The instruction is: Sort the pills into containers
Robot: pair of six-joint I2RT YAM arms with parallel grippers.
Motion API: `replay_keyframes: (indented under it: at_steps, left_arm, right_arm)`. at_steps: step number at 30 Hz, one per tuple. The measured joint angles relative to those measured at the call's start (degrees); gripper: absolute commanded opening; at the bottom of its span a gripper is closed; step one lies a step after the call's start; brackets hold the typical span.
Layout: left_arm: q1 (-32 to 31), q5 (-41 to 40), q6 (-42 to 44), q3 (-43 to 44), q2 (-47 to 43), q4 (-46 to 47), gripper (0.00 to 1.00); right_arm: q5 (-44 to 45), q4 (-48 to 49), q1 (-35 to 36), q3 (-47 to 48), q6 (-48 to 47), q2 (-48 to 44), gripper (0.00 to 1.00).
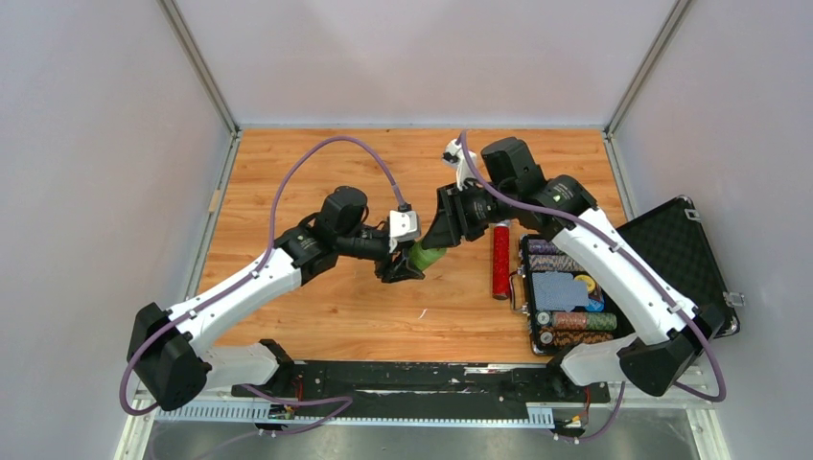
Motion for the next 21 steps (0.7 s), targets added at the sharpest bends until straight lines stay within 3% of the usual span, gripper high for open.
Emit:
replay_keyframes:
  at_steps: [4,5,6,7,8,11,14,17,19,21]
  left_arm:
    - [0.04,-2.29,-0.28,0.0,0.0,-1.4,0.0]
    - [0.11,-3.06,-0.35,0.0,0.0,-1.6,0.0]
    - [0.17,-3.69,-0.48,0.0,0.04,-1.77,0.0]
    - [0.26,-4.24,-0.55,0.0,0.09,-2.01,0.0]
    - [0.31,-4.63,-0.68,0.0,0.11,-2.27,0.0]
    - [0.24,-5.75,-0.72,0.0,0.15,-1.07,0.0]
    - [0.15,-6.32,-0.72,0.09,0.13,1.11,0.02]
    - [0.0,-7.1,-0.76,0.09,0.13,2.14,0.05]
    - [0.0,-7.58,-0.92,0.09,0.13,2.58,0.15]
    - [0.0,-7.93,-1.2,0.09,0.0,2.75,0.38]
  right_arm:
    - [3.32,1.33,1.44,0.0,4.61,1.03,0.0]
    - [4.44,1.57,1.53,0.0,6.69,1.31,0.12]
    - [5.57,1.7,1.7,0.0,8.81,1.57,0.37]
    - [6.69,1.84,1.86,0.0,10.95,1.84,0.56]
    - [7.54,1.9,2.03,0.02,12.39,1.97,0.68]
    - [9.62,2.03,2.58,-0.07,17.07,2.36,0.8]
    - [9.84,2.12,3.1,-0.48,18.14,2.45,0.81]
    - [9.11,2.1,3.21,-0.96,17.79,2.45,0.69]
    - [8.52,2.12,3.21,-1.01,17.44,2.47,0.54]
    - [8.46,1.92,3.19,-1.01,16.98,2.6,0.38]
